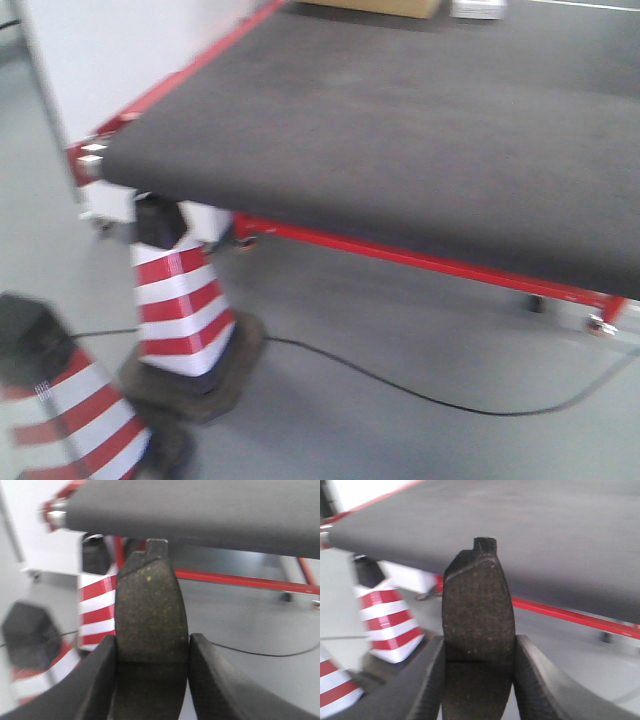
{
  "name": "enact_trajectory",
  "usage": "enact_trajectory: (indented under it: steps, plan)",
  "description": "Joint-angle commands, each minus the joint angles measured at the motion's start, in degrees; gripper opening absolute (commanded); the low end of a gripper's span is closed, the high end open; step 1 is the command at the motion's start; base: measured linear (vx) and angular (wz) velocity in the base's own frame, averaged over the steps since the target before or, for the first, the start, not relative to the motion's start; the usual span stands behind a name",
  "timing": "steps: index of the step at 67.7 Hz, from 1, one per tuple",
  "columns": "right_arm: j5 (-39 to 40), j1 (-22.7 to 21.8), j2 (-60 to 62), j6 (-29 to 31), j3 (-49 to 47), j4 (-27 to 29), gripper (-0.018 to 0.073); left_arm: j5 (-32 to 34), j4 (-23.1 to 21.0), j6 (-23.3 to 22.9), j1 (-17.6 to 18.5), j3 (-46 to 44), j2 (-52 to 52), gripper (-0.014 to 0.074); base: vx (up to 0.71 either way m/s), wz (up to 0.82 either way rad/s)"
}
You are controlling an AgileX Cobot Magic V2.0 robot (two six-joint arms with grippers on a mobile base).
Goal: Move and align brake pads A on conveyor
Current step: 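Turn toward the black belt conveyor and approach it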
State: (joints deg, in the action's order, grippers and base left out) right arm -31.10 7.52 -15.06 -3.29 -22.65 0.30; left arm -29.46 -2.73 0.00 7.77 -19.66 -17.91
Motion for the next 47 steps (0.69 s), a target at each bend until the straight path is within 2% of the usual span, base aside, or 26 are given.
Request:
enact_trajectory:
  steps: [1, 27, 47]
  plan:
    - [5.9, 0.0, -0.5, 0.5, -1.6, -0.3, -0.0007, 5.2, -0.4, 0.0, 0.1, -1.6, -0.4, -0.0006, 0.15, -0.7]
    - [5.9, 0.0, -0.5, 0.5, -1.6, -0.3, -0.0007, 5.2, -0.4, 0.0, 0.1, -1.6, -0.4, -0.0006, 0.1, -0.63]
    - [5.9, 0.0, -0.5, 0.5, -1.6, -0.3, -0.0007, 5.2, -0.4, 0.0, 0.1, -1.6, -0.4, -0.0006, 0.07, -0.22]
